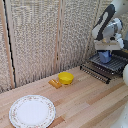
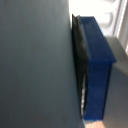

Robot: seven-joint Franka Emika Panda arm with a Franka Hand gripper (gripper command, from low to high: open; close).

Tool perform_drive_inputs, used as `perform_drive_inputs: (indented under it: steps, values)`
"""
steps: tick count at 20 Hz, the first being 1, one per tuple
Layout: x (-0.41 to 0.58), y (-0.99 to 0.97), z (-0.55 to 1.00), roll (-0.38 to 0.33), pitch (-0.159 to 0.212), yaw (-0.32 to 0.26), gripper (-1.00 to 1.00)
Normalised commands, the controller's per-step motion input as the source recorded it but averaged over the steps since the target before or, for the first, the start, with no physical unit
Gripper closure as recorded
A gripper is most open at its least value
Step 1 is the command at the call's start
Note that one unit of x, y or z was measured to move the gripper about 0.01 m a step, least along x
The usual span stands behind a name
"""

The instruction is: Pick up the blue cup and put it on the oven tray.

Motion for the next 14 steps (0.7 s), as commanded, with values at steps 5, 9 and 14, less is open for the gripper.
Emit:
perform_drive_inputs:
  steps: [5, 9, 14]
  values:
    - [0.000, -0.11, 0.24, 0.000, 0.004, -0.012, -1.00]
    - [-0.001, -0.08, 0.44, 0.000, 0.000, -0.004, -1.00]
    - [0.000, -0.04, 0.58, 0.015, 0.001, 0.000, -1.00]
